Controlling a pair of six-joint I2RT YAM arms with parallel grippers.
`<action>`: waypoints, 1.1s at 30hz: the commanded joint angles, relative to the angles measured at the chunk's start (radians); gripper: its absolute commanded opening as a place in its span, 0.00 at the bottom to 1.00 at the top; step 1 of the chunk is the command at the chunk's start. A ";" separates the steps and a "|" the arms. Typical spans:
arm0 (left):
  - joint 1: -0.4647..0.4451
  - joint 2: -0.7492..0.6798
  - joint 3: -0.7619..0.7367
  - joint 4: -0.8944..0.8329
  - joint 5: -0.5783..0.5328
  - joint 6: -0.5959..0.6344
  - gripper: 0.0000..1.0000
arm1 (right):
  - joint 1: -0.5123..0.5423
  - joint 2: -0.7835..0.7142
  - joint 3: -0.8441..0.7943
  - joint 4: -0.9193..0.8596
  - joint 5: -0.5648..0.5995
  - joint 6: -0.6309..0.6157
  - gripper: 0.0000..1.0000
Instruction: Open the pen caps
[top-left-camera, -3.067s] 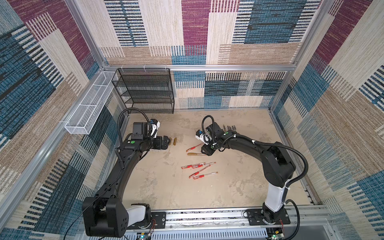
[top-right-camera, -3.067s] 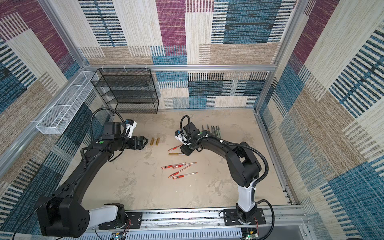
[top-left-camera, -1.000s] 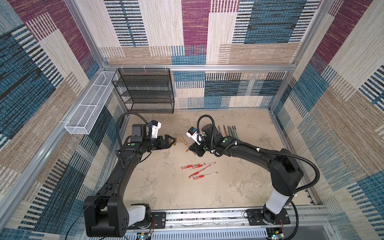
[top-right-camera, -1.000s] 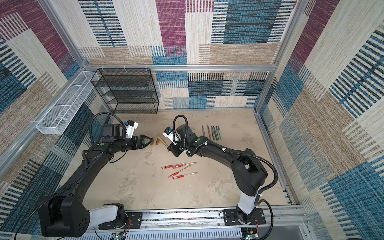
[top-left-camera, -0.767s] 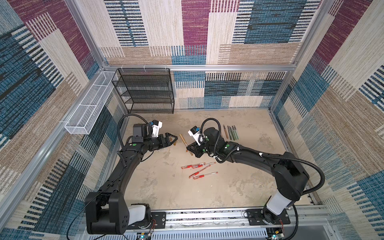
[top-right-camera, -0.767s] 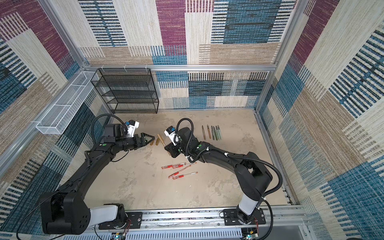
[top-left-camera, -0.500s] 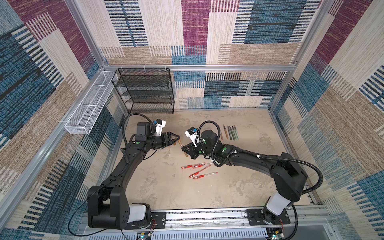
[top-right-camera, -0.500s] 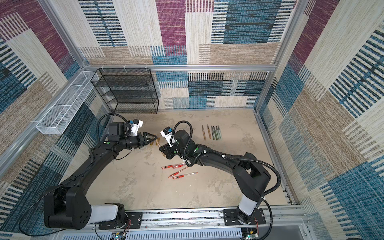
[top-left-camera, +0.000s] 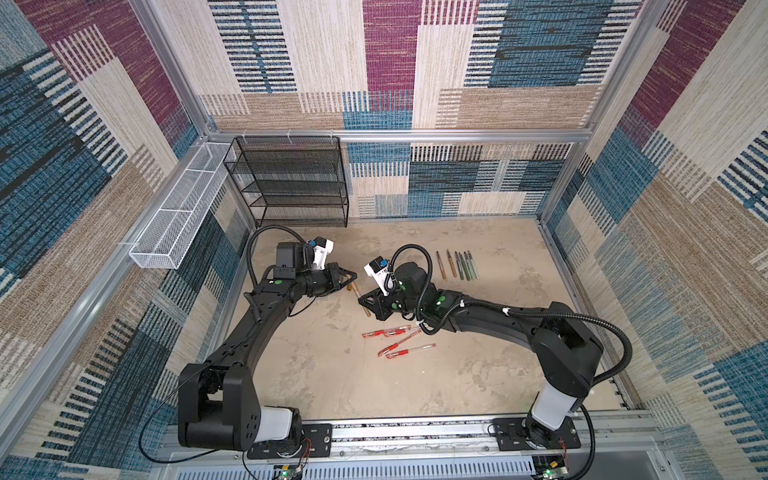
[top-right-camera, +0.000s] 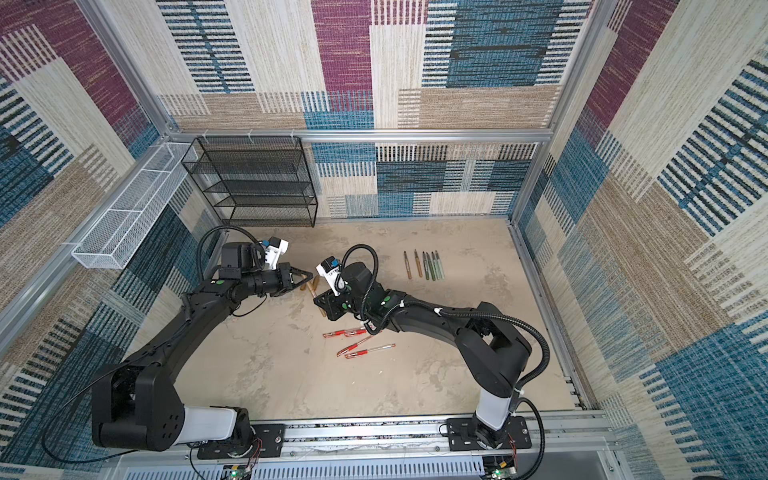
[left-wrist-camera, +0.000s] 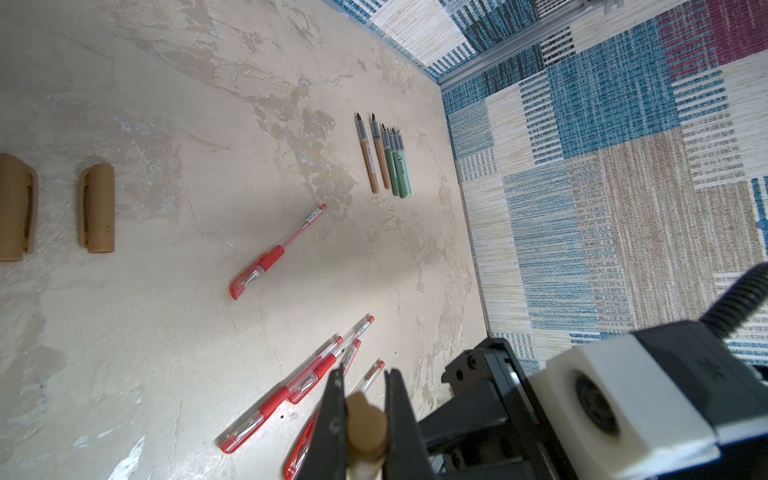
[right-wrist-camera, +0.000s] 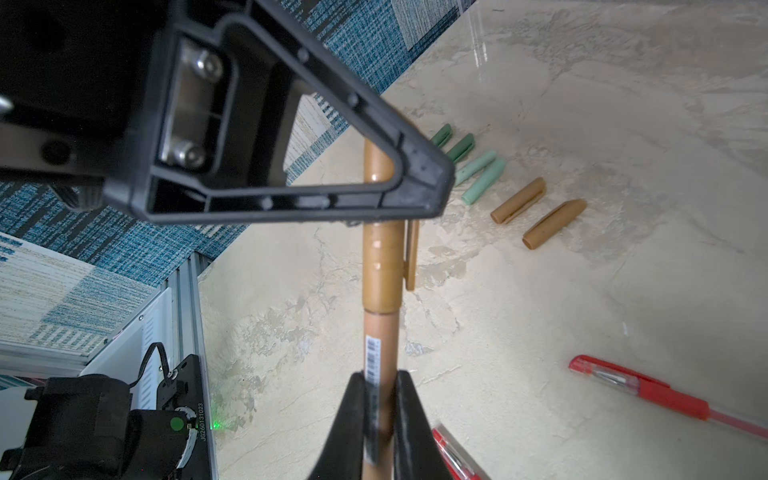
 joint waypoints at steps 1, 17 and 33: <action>-0.001 -0.004 0.004 0.018 0.007 0.006 0.00 | 0.004 0.008 0.019 0.048 -0.012 -0.002 0.16; -0.001 -0.021 -0.001 0.010 -0.008 0.016 0.00 | 0.006 0.068 0.076 -0.007 -0.012 -0.008 0.02; -0.001 0.071 0.171 -0.115 -0.045 0.063 0.00 | 0.035 -0.047 -0.165 0.046 0.011 0.060 0.00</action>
